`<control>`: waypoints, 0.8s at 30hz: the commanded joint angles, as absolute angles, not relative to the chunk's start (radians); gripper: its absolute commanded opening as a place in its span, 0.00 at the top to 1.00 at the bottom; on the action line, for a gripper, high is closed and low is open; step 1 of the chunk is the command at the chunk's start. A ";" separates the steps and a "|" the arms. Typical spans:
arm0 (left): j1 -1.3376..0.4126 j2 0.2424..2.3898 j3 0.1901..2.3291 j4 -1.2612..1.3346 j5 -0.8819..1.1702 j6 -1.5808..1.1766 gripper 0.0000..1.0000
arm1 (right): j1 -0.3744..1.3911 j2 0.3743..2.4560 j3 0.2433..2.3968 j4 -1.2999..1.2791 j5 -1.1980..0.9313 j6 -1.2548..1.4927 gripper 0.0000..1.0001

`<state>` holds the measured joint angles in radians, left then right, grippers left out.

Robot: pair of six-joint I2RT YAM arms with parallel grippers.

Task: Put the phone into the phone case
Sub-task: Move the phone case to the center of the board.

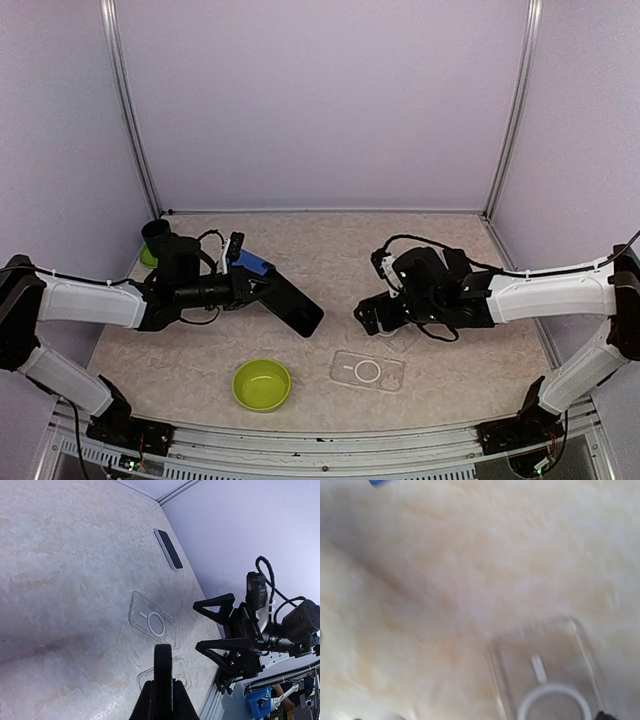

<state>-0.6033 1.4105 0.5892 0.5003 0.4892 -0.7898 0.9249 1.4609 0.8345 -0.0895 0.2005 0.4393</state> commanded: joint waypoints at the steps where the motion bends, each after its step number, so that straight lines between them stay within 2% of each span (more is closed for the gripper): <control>1: -0.594 1.370 0.583 0.559 0.526 -0.796 1.00 | 0.917 1.436 0.809 -0.188 0.254 0.518 0.01; 12: -0.594 1.334 0.564 0.570 0.500 -0.824 1.00 | 0.890 1.338 0.680 -0.322 0.307 0.902 0.03; 17: -0.594 1.325 0.556 0.573 0.482 -0.824 1.00 | 0.890 1.302 0.587 -0.288 0.315 1.044 0.12; 24: -0.594 1.321 0.551 0.570 0.481 -0.828 1.00 | 0.890 1.344 0.575 -0.285 0.370 1.111 0.25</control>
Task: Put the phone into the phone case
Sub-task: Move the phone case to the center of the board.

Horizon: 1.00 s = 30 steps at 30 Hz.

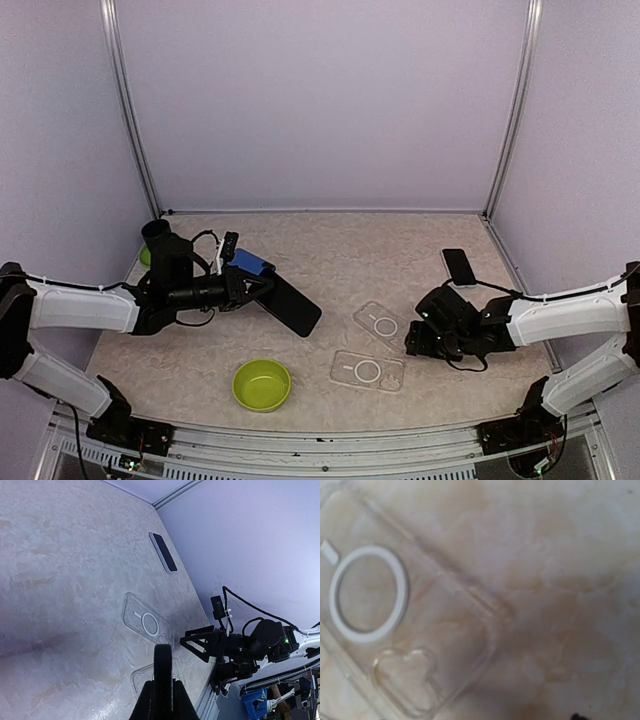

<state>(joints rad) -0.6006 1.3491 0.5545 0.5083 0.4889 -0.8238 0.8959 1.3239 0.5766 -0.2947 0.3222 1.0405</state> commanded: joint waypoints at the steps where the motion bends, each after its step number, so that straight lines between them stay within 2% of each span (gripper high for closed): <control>1: -0.594 1.320 0.549 0.571 0.484 -0.829 1.00 | 0.890 1.361 0.578 -0.280 0.373 1.113 0.27; 15: -0.592 1.279 0.508 0.563 0.466 -0.828 1.00 | 0.887 1.556 0.687 -0.222 0.378 1.061 0.51; 24: -0.592 1.288 0.501 0.578 0.461 -0.834 1.00 | 0.861 1.560 0.696 -0.188 0.366 1.022 0.60; 30: -0.592 1.301 0.498 0.585 0.464 -0.839 1.00 | 0.833 1.578 0.707 -0.173 0.342 1.008 0.60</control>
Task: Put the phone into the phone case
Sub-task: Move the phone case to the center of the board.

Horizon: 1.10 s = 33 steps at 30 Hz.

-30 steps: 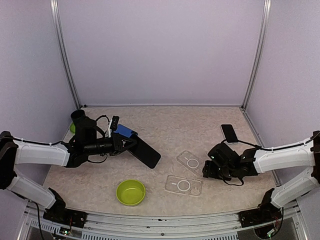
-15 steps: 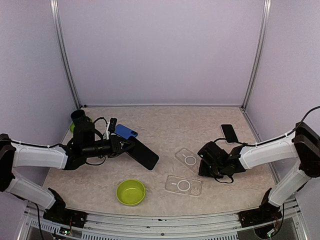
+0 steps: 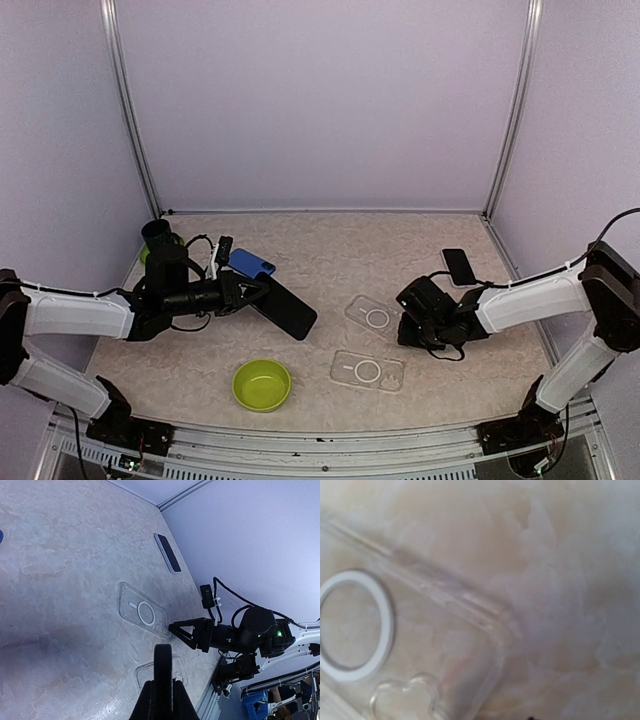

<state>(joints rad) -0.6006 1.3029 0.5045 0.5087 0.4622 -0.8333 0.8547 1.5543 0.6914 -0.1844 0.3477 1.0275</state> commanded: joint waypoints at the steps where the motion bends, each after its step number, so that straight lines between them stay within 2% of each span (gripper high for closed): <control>1: -0.591 1.303 0.497 0.582 0.462 -0.839 1.00 | 0.831 1.578 0.705 -0.161 0.340 1.007 0.59; 9: -0.591 1.312 0.488 0.589 0.458 -0.845 1.00 | 0.808 1.568 0.680 -0.096 0.304 1.012 0.47; 20: -0.591 1.327 0.477 0.611 0.464 -0.854 1.00 | 0.785 1.584 0.665 -0.067 0.274 1.008 0.43; 28: -0.591 1.323 0.472 0.610 0.468 -0.862 1.00 | 0.785 1.654 0.693 -0.052 0.247 0.975 0.58; 33: -0.591 1.302 0.460 0.597 0.454 -0.855 1.00 | 0.786 1.663 0.692 -0.029 0.234 0.937 0.79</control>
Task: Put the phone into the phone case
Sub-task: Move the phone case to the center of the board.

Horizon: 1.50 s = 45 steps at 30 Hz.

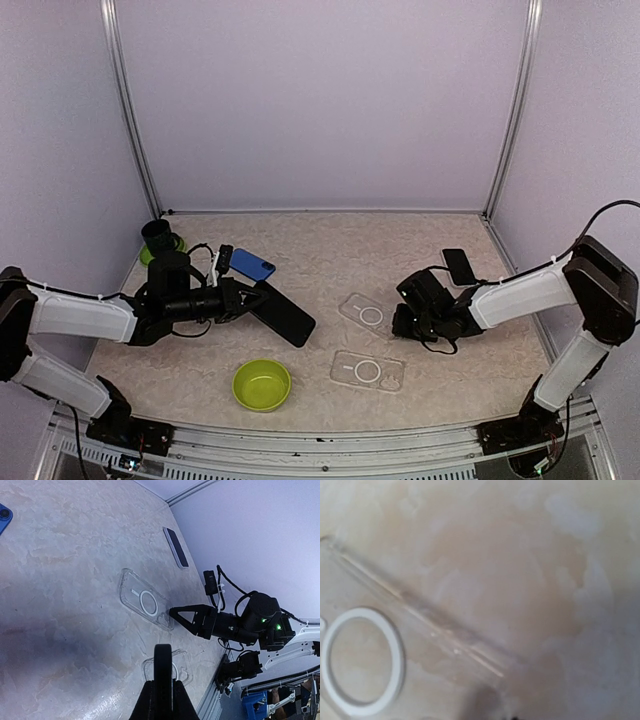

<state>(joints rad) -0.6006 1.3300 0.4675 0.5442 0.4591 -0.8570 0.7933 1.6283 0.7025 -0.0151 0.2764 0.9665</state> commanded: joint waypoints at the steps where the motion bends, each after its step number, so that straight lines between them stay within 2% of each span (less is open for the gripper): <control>1: -0.590 1.300 0.463 0.594 0.454 -0.855 1.00 | 0.786 1.663 0.693 -0.026 0.231 0.930 0.80; 12: -0.591 1.307 0.473 0.609 0.464 -0.863 1.00 | 0.800 1.687 0.735 0.057 0.121 0.806 0.86; 30: -0.592 1.265 0.459 0.643 0.419 -0.855 1.00 | 0.893 1.775 0.872 0.063 0.060 0.684 0.83; 34: -0.594 1.245 0.449 0.674 0.370 -0.883 1.00 | 0.897 1.778 0.873 0.062 0.052 0.689 0.77; 38: -0.611 1.273 0.456 0.708 0.362 -0.918 1.00 | 0.899 1.780 0.877 0.051 0.037 0.695 0.63; 40: -0.625 1.296 0.470 0.707 0.358 -0.934 1.00 | 0.900 1.766 0.870 0.046 0.039 0.707 0.59; 45: -0.716 1.329 0.481 0.702 0.198 -0.966 1.00 | 0.897 1.692 0.832 0.034 0.071 0.736 0.49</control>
